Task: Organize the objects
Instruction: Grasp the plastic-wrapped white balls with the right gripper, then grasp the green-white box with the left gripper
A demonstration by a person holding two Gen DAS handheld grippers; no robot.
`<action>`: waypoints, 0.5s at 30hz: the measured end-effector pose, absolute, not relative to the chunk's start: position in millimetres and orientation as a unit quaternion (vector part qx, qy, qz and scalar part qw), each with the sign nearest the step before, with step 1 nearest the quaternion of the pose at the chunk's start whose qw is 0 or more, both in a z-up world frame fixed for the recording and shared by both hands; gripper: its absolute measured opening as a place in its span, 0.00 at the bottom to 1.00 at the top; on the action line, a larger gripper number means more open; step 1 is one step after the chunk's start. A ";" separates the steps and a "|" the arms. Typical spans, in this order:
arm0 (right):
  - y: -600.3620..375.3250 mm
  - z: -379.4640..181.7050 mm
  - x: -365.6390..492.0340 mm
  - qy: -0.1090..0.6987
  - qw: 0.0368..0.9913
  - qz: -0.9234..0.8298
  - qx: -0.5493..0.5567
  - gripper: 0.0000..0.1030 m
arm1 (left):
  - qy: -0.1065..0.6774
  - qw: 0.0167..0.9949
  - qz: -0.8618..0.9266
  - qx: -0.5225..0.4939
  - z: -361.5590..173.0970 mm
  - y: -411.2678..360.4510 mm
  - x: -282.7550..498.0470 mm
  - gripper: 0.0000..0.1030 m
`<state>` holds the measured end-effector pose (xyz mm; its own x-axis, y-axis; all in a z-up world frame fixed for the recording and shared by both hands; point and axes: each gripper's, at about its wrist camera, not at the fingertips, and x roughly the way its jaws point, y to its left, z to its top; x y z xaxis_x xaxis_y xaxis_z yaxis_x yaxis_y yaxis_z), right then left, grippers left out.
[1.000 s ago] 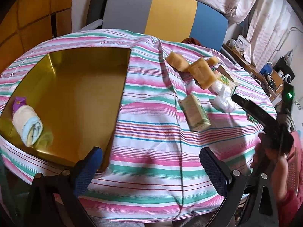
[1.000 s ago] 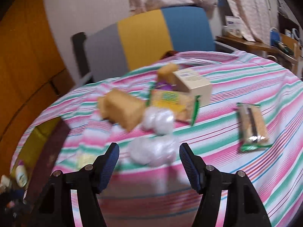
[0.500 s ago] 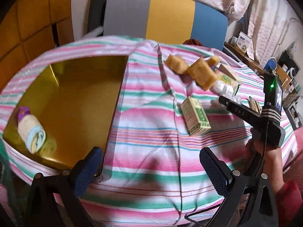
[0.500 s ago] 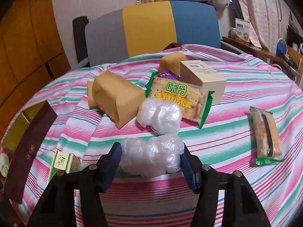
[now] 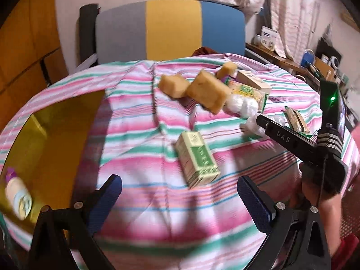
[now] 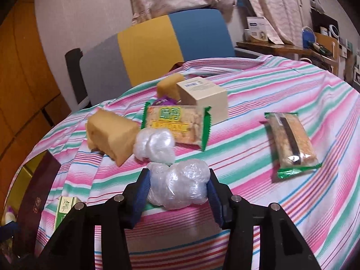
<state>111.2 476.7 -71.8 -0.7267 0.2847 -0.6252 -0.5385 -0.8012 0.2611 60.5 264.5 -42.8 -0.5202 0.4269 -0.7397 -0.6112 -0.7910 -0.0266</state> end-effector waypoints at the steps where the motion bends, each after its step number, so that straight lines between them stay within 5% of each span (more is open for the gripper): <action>1: 477.1 -71.9 111.9 0.220 0.232 0.902 -0.290 0.48 | 0.122 0.306 0.864 -0.382 -45.2 269.2 59.3 1.00; 10: 478.6 -74.7 110.4 0.220 0.239 0.899 -0.295 0.48 | 0.131 0.333 0.854 -0.378 -71.8 298.1 40.7 0.99; 15: 479.0 -75.1 111.0 0.219 0.240 0.899 -0.294 0.48 | 0.131 0.322 0.850 -0.396 -92.2 295.5 34.6 0.85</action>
